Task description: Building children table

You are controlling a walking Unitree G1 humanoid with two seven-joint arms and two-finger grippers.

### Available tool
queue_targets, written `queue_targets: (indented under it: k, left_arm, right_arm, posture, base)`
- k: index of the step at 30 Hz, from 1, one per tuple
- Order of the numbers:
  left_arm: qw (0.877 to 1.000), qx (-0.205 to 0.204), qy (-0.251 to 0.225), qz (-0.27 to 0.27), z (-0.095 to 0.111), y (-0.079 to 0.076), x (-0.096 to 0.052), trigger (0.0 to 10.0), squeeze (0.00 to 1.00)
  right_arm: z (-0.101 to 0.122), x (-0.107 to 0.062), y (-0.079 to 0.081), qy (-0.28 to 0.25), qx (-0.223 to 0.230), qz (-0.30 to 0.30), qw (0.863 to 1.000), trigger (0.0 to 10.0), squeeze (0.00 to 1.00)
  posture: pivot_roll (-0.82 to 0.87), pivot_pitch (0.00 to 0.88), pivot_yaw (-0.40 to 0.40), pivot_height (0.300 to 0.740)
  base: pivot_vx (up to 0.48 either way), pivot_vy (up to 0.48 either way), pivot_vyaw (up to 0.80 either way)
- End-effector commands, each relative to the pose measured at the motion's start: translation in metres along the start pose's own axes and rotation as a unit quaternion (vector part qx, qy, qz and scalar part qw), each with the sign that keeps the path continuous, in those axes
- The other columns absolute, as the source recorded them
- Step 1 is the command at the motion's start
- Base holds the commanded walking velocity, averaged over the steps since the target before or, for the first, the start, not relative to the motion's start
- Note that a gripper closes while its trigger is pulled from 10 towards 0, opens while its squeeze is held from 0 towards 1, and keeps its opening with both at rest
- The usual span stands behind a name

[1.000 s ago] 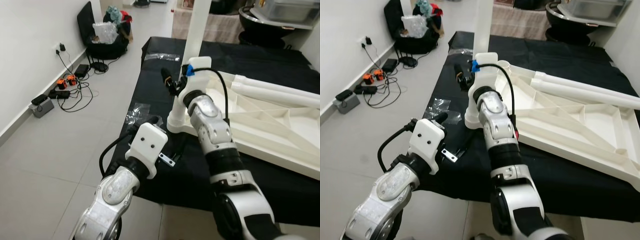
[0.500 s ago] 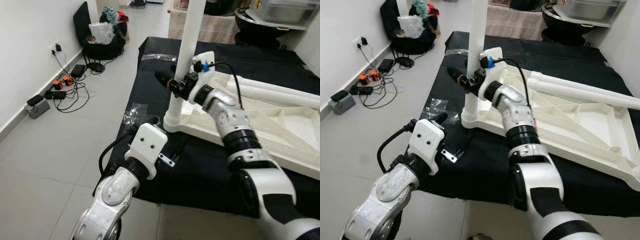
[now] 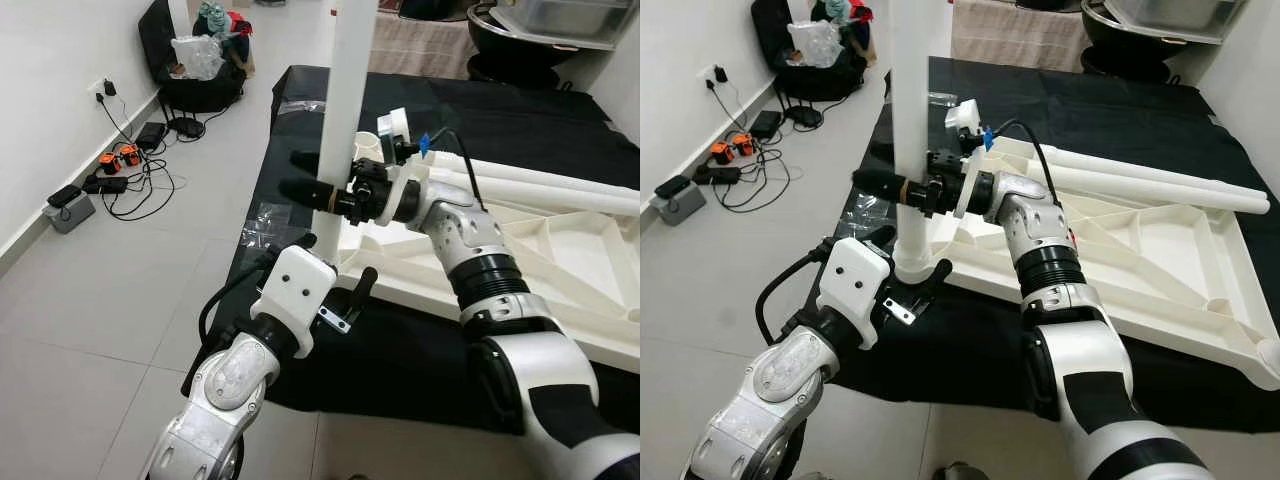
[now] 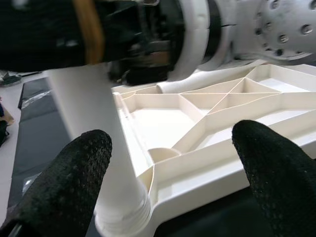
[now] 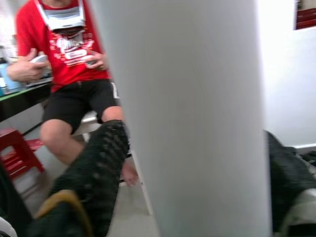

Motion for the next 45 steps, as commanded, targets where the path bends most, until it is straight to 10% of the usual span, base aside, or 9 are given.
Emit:
queue_targets:
  k: [1, 2, 14, 34, 37, 38, 40, 41, 45]
  left_arm:
    - [1.0, -0.006, 0.0, -0.004, 0.001, -0.003, -0.001, 10.0, 0.0]
    - [1.0, -0.005, 0.0, -0.003, 0.001, -0.003, -0.001, 10.0, 0.0]
    - [1.0, -0.001, 0.003, 0.004, -0.002, 0.001, -0.001, 10.0, 0.0]
    - [0.996, 0.023, 0.057, 0.071, -0.033, 0.021, -0.018, 10.0, 0.0]
    - [0.996, 0.023, 0.056, 0.072, -0.032, 0.021, -0.018, 10.0, 0.0]
    - [0.996, 0.022, 0.054, 0.072, -0.031, 0.021, -0.017, 10.0, 0.0]
    - [0.996, 0.021, 0.052, 0.072, -0.03, 0.021, -0.017, 10.0, 0.0]
    - [0.996, 0.02, 0.052, 0.072, -0.03, 0.02, -0.017, 10.0, 0.0]
    - [0.996, 0.019, 0.05, 0.071, -0.03, 0.019, -0.017, 10.0, 0.0]
  right_arm:
    - [0.0, 0.008, 0.005, 0.002, 0.0, 0.023, 1.0, 4.4, 0.0]
    - [-0.002, 0.009, 0.005, 0.003, 0.002, 0.023, 1.0, 0.0, 0.0]
    - [-0.013, -0.004, -0.034, 0.011, -0.014, -0.187, 0.982, 0.0, 0.0]
    - [-0.027, -0.113, -0.058, 0.037, -0.077, -0.783, 0.616, 0.0, 0.0]
    - [-0.027, -0.105, -0.058, 0.032, -0.07, -0.785, 0.615, 0.1, 0.0]
    - [-0.027, -0.098, -0.059, 0.018, -0.06, -0.781, 0.621, 10.0, 0.0]
    - [-0.024, -0.084, -0.065, 0.013, -0.06, -0.755, 0.652, 10.0, 0.0]
    - [-0.019, -0.082, -0.067, 0.006, -0.08, -0.744, 0.664, 10.0, 0.81]
    - [-0.013, -0.089, -0.067, -0.001, -0.102, -0.74, 0.665, 10.0, 1.0]
  posture:
    - [0.09, 0.077, -0.112, 0.74]
    - [0.09, 0.074, -0.114, 0.74]
    - [0.09, 0.069, -0.111, 0.74]
    - [0.08, 0.08, -0.102, 0.74]
    - [0.08, 0.081, -0.102, 0.74]
    - [0.08, 0.082, -0.1, 0.74]
    - [0.08, 0.082, -0.101, 0.74]
    - [0.08, 0.084, -0.1, 0.74]
    - [0.08, 0.084, -0.101, 0.74]
  base:
    - [0.0, 0.0, 0.0]
    - [0.0, 0.0, 0.0]
    - [0.0, 0.0, 0.0]
    - [0.0, 0.0, 0.0]
    - [0.0, 0.0, 0.0]
    - [0.0, 0.0, 0.0]
    - [0.0, 0.0, 0.0]
    - [0.0, 0.0, 0.0]
    - [0.0, 0.0, 0.0]
Point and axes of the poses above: a point about 5 cm out from each wrist's last joint towards the gripper, its own x axis pointing out of the wrist towards the gripper, its own z axis along the axis of the wrist's last joint, y = z × x, the point moved 4 cm from there along x, pointing out of the wrist towards the gripper
